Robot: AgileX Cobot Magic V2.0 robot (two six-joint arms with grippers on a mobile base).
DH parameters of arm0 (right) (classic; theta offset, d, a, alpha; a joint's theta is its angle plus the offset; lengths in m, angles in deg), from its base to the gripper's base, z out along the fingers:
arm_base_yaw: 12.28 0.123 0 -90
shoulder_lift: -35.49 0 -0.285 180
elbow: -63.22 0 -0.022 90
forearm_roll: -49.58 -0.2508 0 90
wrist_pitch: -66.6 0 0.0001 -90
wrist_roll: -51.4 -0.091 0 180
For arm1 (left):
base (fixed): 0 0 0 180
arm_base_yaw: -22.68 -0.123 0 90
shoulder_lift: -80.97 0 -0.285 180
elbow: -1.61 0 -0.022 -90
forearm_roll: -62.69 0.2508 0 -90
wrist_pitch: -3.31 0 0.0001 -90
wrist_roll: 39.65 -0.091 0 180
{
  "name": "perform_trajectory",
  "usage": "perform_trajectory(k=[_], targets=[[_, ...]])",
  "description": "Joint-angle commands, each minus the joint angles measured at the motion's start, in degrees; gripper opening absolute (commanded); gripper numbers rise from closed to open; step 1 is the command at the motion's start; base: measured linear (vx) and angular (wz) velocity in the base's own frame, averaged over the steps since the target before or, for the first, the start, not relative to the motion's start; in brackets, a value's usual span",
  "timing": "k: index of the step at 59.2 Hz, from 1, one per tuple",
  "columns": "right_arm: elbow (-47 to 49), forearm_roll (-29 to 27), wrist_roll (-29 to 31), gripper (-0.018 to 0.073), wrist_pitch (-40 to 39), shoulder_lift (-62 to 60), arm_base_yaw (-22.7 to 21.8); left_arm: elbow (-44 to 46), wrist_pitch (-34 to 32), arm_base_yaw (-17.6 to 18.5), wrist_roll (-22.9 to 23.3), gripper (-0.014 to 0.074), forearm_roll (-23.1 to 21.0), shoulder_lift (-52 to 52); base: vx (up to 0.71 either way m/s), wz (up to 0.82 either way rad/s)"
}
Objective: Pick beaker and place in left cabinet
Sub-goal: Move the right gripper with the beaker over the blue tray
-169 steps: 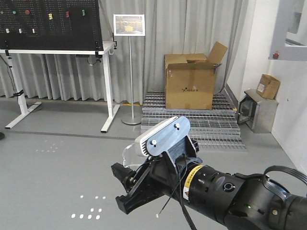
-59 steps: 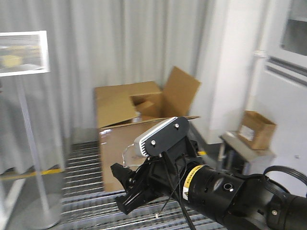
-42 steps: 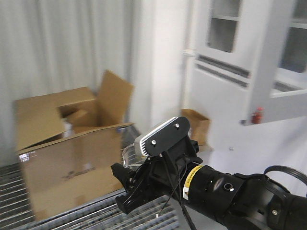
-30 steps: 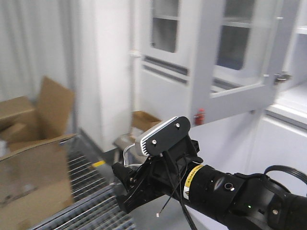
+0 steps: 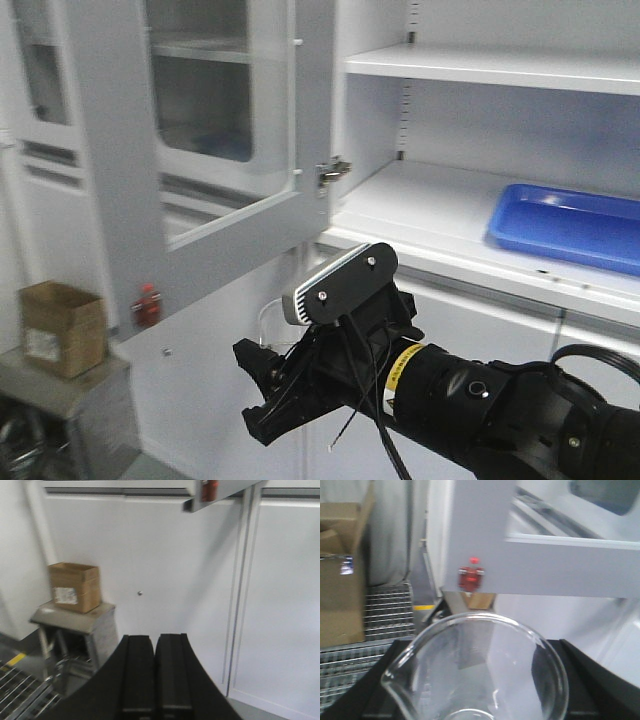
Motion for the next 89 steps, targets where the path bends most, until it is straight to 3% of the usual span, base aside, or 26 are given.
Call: perform_trajectory(k=[1, 44, 89], targets=[[1.86, -0.02, 0.56, 0.0051, -5.12, -2.23, -0.19, 0.54, -4.57, 0.04, 0.20, 0.0003, -0.26, -0.99, 0.25, -0.52], [1.86, -0.02, 0.56, 0.0051, -5.12, -2.23, -0.19, 0.54, -4.57, 0.04, 0.20, 0.0003, -0.26, -0.99, 0.25, -0.47], [1.86, -0.02, 0.56, 0.0051, -5.12, -2.23, -0.19, 0.54, -4.57, 0.04, 0.20, 0.0003, -0.26, -0.99, 0.26, -0.12]])
